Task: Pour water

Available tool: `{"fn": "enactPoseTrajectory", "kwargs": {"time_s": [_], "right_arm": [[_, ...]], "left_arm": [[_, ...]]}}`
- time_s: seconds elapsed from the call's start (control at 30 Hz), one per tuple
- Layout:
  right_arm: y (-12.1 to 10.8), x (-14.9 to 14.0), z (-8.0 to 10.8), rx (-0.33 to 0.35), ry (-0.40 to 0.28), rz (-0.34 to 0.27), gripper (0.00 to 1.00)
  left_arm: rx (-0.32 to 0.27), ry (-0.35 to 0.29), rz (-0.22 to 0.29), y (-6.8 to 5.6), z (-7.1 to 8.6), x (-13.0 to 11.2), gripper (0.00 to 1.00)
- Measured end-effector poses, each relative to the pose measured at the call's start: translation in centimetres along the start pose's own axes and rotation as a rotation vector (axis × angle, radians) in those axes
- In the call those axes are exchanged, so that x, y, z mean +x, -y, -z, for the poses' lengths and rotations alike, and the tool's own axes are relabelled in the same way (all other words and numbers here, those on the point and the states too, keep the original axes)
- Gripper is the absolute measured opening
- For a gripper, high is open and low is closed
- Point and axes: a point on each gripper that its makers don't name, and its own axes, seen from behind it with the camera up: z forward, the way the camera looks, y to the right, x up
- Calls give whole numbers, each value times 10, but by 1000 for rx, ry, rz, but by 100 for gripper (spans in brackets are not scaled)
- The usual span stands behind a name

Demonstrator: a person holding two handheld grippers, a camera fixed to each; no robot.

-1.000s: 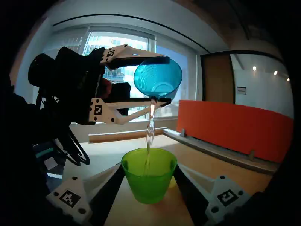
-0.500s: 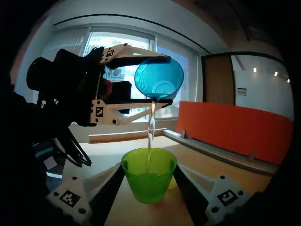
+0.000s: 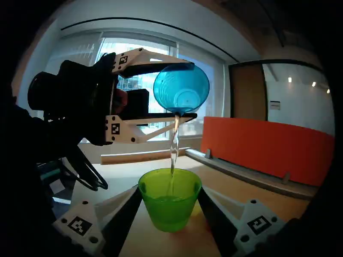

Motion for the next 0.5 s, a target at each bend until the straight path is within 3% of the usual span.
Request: {"fn": "enactPoseTrajectory", "kwargs": {"time_s": [0.5], "right_arm": [[-1, 2, 3, -5, -4, 3, 89]], "left_arm": [[10, -9, -85, 3, -2, 8, 87]]}}
